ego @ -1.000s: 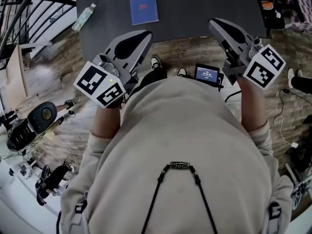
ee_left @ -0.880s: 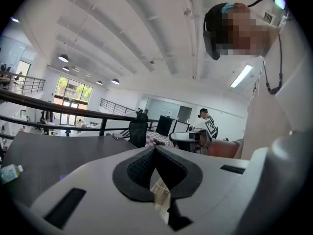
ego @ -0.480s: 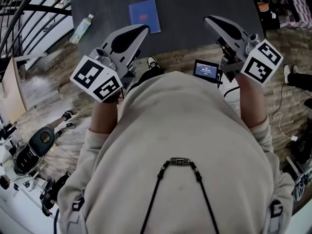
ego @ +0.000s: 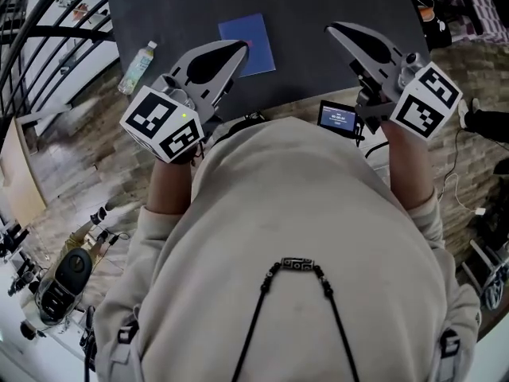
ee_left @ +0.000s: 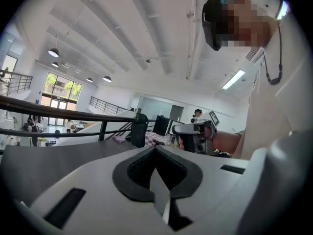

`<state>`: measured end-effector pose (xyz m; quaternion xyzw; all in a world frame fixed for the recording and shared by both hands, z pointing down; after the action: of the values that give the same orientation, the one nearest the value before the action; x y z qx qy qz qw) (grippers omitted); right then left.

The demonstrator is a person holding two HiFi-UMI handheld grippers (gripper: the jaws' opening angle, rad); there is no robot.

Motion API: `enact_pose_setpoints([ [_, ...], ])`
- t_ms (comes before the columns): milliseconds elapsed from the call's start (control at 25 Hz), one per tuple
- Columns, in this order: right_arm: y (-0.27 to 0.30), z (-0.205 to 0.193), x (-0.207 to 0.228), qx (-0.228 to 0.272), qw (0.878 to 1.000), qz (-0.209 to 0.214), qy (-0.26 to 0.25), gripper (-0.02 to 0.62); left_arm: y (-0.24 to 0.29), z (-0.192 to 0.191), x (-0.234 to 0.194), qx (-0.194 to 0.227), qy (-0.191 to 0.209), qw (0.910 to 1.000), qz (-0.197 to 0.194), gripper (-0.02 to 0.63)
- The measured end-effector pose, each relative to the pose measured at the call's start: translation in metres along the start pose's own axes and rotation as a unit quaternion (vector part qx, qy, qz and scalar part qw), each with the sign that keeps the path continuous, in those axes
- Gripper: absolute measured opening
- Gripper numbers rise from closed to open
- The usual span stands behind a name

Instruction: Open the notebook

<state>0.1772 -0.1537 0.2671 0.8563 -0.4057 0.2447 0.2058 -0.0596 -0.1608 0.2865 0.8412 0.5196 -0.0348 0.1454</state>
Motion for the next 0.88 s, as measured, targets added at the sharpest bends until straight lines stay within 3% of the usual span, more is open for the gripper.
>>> enact_pose_setpoints([
  [160,0.034,0.01,0.004,-0.005,1.0,-0.017,0.009,0.015,-0.004,0.005,-0.043,0.009,-0.013,0.9999,-0.003,0.003],
  [440,0.069,0.016,-0.009,-0.012,0.999,-0.039,-0.002,0.015,-0.024,-0.008,-0.076,0.007,-0.029,0.9994,-0.017,0.002],
  [640,0.077,0.011,-0.022,-0.03,0.998,-0.051,-0.027,0.015,-0.029,-0.027,-0.076,-0.004,-0.034,0.9991,-0.026,0.002],
  [880,0.098,0.011,-0.005,-0.052,0.997,-0.055,-0.014,0.015,-0.028,-0.041,-0.092,-0.021,-0.053,0.9983,-0.013,0.003],
])
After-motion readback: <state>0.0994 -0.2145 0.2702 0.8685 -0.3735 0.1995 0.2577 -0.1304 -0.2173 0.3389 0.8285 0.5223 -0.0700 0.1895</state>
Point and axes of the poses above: the fingertips, and each gripper's own axes: y forward along the fingers, x to its right, z out of its top, the point moved 7 cm from there along -y, backward along the fingers, and after that the axes turned 6 degrees about y, right-handed, at the moved point
